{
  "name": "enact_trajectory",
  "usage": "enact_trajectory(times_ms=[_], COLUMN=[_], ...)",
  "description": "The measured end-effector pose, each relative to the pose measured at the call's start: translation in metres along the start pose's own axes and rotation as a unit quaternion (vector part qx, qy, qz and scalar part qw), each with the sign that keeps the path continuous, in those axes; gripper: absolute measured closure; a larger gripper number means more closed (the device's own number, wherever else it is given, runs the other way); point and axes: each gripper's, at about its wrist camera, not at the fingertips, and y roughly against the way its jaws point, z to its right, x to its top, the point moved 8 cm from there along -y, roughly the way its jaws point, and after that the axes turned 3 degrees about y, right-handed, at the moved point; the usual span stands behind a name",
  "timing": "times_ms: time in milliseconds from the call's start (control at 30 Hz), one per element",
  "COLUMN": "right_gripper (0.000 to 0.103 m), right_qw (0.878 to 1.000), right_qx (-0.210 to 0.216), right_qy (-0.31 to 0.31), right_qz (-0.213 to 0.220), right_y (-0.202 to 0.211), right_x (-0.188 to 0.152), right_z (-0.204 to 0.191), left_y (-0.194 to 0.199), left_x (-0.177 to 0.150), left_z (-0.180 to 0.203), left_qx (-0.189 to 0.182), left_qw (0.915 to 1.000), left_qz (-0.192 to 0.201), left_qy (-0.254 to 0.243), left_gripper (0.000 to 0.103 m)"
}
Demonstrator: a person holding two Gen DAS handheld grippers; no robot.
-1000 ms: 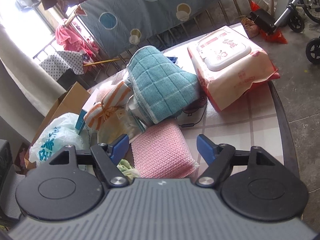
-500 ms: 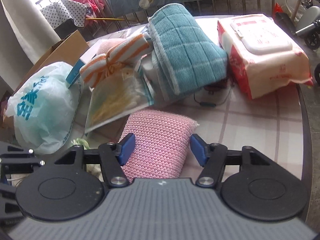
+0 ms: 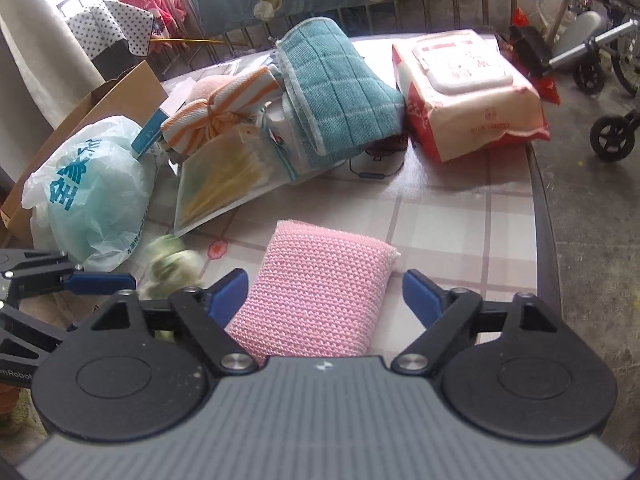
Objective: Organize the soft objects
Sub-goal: 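Grasp the pink knitted pad with the right tool while the left holds the scrunchie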
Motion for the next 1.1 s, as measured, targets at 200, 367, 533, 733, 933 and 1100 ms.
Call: enact_trajectory(times_ms=[200,367,533,733,933,1100], right_gripper=[0.007,0.007,0.01,0.021,0.024,0.024], right_qw=[0.999,0.999,0.998,0.999,1.0,0.999], right_qx=[-0.016,-0.012,-0.018,-0.014,-0.007,0.01], right_qy=[0.028,0.035,0.043,0.028,0.0,-0.034], right_qz=[-0.013,-0.033,-0.04,-0.035,-0.017,-0.007], right_y=[-0.014,-0.029,-0.031,-0.029,-0.024,-0.009], right_x=[0.002,-0.003,-0.011,-0.015,-0.016,-0.021], right_z=[-0.008,-0.01,-0.009,0.0,0.006,0.009], left_y=[-0.017,-0.035,-0.045,-0.049,-0.041,-0.026], left_x=[0.009,0.014,0.016,0.018,0.019,0.019], left_z=[-0.002,-0.007,-0.01,-0.014,-0.011,-0.006], left_qx=[0.006,0.022,0.019,0.015,0.016,0.018], left_qw=[0.9999,0.9994,0.9992,0.9988,0.999,0.9993], left_qz=[-0.013,-0.026,-0.033,-0.036,-0.027,-0.011], left_qy=[0.005,0.009,0.016,0.029,0.031,0.03], left_gripper=[0.027,0.027,0.034,0.063,0.089,0.096])
